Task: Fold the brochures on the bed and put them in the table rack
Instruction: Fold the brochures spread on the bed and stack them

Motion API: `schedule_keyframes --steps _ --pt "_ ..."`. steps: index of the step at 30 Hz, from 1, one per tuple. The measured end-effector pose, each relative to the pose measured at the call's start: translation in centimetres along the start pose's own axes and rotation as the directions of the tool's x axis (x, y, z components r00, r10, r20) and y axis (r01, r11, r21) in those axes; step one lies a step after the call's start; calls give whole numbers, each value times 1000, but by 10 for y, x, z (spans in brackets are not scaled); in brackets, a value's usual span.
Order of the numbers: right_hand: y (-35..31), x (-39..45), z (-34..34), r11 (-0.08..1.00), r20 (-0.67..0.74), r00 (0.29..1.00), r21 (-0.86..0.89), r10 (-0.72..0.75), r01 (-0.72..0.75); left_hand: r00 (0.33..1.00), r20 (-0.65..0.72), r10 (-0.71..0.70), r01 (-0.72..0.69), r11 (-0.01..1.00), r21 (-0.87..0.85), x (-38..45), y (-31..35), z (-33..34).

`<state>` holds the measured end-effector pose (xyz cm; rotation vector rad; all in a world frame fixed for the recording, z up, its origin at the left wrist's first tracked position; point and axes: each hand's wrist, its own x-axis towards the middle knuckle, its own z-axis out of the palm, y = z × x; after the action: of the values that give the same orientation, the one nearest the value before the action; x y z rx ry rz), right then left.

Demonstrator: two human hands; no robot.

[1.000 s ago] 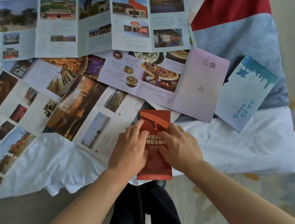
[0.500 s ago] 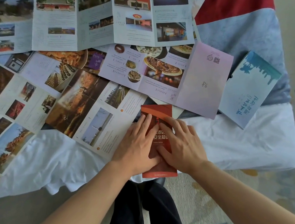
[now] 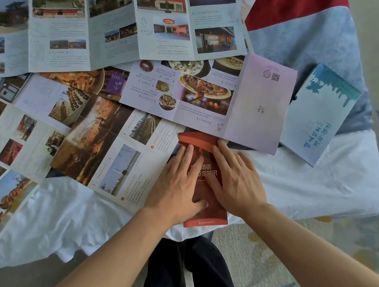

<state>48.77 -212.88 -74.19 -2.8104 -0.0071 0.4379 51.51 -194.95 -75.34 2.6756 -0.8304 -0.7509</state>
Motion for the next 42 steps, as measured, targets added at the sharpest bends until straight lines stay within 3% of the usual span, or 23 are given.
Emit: schedule_keyframes --steps 6,15,20,24,27,30,37,42 --pt "-2 32 -4 995 -9 997 -63 79 -80 1000 -6 -13 14 1000 11 14 -9 -6" --pt "17 98 -31 995 -77 995 -76 63 -69 999 -30 -28 28 1000 -5 40 -23 -27" --pt "7 73 -24 996 -67 993 -5 92 -93 999 -32 -29 30 999 11 27 -12 -18" --pt "-1 35 -14 996 -23 995 5 -93 93 997 -63 -55 57 998 39 27 -11 -19" --pt "1 21 -4 984 92 982 -52 -168 173 996 -56 -71 75 995 64 30 -13 -20" --pt "2 21 0 984 140 980 -94 -140 154 996 -39 -77 81 990 113 32 -12 -16" --pt "5 32 -6 986 86 988 -95 -127 135 999 12 -51 51 998 33 36 -17 -20" --pt "-1 36 -2 989 104 990 -101 -94 104 999 -8 -52 53 995 90 35 -16 -17"
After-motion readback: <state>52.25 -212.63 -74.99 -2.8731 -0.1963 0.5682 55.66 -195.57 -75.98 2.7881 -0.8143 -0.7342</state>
